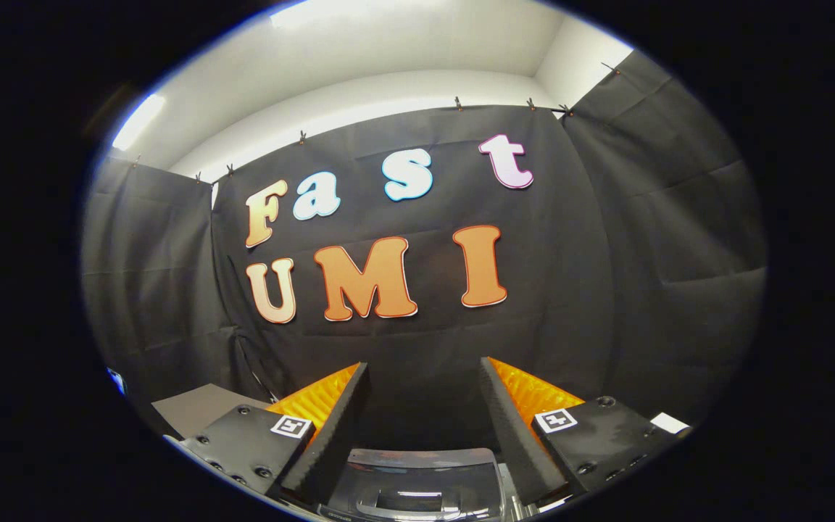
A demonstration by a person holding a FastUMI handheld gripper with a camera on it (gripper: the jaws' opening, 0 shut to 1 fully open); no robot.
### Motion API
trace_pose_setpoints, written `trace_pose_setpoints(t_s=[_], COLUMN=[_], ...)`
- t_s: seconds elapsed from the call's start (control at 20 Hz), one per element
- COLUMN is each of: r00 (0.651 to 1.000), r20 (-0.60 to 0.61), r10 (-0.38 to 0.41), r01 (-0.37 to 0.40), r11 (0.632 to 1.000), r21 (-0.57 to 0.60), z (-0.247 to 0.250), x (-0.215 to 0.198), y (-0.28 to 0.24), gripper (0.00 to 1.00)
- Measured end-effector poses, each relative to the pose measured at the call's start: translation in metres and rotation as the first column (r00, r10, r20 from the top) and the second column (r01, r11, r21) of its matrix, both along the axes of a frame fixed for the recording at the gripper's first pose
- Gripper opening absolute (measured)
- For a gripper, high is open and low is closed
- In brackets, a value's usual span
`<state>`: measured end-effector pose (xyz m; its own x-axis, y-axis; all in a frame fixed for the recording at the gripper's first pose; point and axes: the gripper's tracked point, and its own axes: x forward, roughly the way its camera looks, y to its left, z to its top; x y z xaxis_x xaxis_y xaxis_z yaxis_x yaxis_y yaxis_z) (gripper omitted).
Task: Put the clothes into the washing machine and then close the washing machine lid.
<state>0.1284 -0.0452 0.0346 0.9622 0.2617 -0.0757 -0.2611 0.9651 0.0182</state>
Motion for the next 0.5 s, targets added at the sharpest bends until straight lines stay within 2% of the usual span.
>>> trace_pose_setpoints(t_s=[0.5], r00=[1.0], r20=[0.008], r10=[0.002], r01=[-0.002], r11=[1.0], r21=[0.005], z=[-0.0009], x=[-0.0023], y=[0.0009], gripper=[0.97])
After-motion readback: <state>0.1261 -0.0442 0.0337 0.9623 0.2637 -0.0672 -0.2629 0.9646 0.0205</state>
